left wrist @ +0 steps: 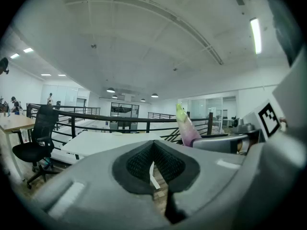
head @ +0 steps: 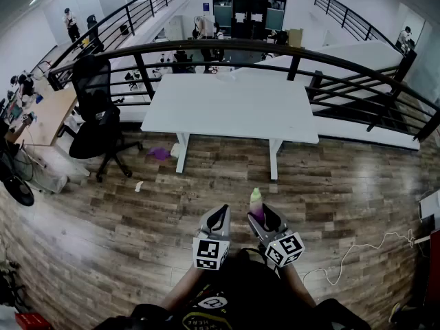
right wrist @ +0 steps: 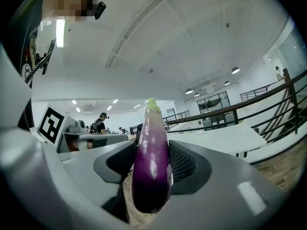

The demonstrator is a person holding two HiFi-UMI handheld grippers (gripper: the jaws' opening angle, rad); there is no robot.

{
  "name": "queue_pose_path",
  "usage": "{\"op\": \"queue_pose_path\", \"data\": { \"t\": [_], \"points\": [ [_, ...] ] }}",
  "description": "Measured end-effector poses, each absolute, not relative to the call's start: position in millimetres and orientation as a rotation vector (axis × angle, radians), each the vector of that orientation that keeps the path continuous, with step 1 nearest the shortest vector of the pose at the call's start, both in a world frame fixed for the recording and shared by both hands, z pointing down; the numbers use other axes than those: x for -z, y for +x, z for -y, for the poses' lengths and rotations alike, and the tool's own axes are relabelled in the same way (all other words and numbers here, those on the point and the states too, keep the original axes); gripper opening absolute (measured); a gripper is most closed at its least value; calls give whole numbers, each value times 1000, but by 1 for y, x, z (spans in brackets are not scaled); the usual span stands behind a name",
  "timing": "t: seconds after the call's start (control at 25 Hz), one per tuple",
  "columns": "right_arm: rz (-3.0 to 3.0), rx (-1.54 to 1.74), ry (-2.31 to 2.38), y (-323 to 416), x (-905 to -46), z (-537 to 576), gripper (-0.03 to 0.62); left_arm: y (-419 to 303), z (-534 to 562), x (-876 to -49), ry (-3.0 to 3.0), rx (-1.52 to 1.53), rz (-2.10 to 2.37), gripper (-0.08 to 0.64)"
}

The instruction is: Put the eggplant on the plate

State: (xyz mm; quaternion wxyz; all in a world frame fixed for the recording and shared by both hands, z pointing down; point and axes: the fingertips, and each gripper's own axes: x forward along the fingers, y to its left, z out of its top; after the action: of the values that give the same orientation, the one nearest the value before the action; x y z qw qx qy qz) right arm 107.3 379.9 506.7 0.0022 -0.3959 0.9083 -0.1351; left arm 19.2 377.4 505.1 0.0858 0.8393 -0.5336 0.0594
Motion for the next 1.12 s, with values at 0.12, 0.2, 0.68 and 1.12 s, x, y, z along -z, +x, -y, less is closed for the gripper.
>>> {"op": "queue_pose_path", "data": {
  "t": [0.12,0.2,0.68,1.12],
  "points": [
    [-2856,421,-1234,104,-504,-382,224,17,-378,-505,2484,-178,1589,5],
    [-2858,421,-1226,101,-503,-383,224,16,-378,-506,2481,-190,1589,5],
    [-2794,570,-1302,91,-524,-367,224,-7,-374,-518,2465,-227,1564,5],
    [-2793,633,-1250,51,-526,-360,224,-42,-362,-541,2408,-235,1530,5]
  ]
}}
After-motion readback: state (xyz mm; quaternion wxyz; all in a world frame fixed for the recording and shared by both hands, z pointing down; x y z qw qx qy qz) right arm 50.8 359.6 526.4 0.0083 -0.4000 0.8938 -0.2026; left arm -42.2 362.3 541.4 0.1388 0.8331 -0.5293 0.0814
